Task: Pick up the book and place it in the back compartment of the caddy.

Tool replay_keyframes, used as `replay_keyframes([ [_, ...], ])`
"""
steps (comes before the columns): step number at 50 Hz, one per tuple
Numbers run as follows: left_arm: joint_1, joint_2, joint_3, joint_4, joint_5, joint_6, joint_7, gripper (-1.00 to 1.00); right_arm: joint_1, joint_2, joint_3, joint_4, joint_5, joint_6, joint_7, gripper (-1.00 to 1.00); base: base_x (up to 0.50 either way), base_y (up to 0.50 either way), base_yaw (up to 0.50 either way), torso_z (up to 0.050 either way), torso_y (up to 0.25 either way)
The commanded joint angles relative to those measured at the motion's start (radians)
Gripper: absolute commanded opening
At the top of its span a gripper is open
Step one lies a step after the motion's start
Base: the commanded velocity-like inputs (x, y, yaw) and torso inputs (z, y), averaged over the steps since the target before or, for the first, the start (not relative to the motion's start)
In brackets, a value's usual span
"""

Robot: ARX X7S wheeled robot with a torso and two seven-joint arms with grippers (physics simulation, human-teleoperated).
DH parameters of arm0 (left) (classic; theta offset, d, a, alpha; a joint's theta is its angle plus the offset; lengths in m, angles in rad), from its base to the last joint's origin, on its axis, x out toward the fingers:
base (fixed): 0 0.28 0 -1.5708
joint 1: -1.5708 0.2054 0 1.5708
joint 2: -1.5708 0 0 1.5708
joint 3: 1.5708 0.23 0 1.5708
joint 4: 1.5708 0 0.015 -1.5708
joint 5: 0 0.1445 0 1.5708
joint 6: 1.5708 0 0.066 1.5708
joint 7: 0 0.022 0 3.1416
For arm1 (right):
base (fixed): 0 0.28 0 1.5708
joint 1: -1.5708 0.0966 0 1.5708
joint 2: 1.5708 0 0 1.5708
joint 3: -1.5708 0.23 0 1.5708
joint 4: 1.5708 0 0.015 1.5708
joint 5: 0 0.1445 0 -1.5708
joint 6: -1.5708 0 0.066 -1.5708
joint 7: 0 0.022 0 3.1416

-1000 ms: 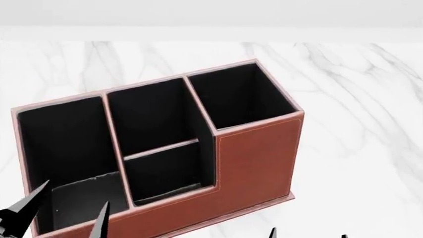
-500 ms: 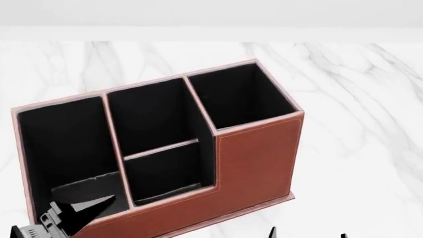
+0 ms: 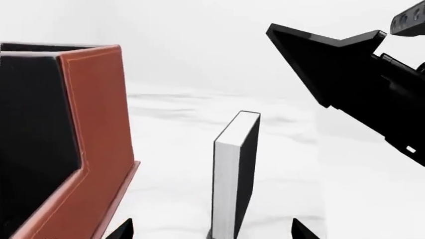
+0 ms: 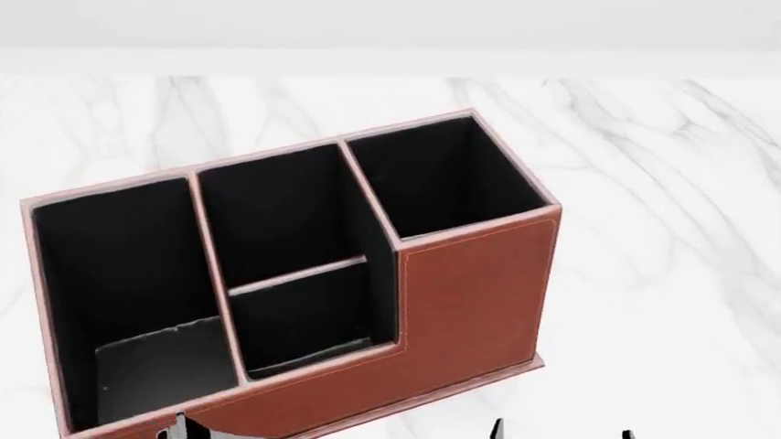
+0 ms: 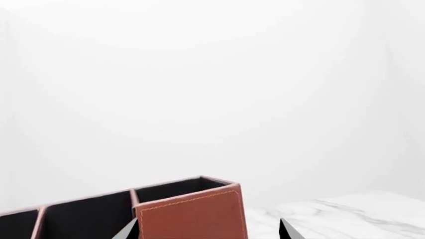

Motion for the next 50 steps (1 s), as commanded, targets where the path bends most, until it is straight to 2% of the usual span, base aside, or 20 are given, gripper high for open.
replay_keyframes([
  [1, -0.077, 0.059, 0.034, -0.145, 0.015, -0.019, 0.077, 1.00, -0.001, 0.001, -0.005, 0.000, -0.006, -0.001, 0.004, 1.00, 0.00, 0.00, 0.00, 0.000, 0.000],
  [6, -0.117, 0.096, 0.042, -0.230, 0.029, -0.023, 0.092, 1.00, 0.002, 0.002, -0.006, 0.002, -0.004, -0.001, 0.005, 1.00, 0.00, 0.00, 0.00, 0.000, 0.000],
  [15, -0.163, 0.131, 0.055, -0.268, 0.062, -0.028, 0.071, 1.00, 0.002, 0.002, -0.010, 0.007, -0.011, -0.003, 0.007, 1.00, 0.00, 0.00, 0.00, 0.000, 0.000],
  [36, -0.224, 0.170, 0.092, -0.242, 0.096, -0.078, 0.045, 1.00, 0.006, 0.005, -0.018, 0.012, -0.012, -0.003, 0.011, 1.00, 0.00, 0.00, 0.00, 0.000, 0.000],
  [50, -0.258, 0.218, 0.101, -0.303, 0.105, -0.062, 0.063, 1.00, 0.014, 0.006, -0.024, 0.022, -0.010, -0.002, 0.011, 1.00, 0.00, 0.00, 0.00, 0.000, 0.000],
])
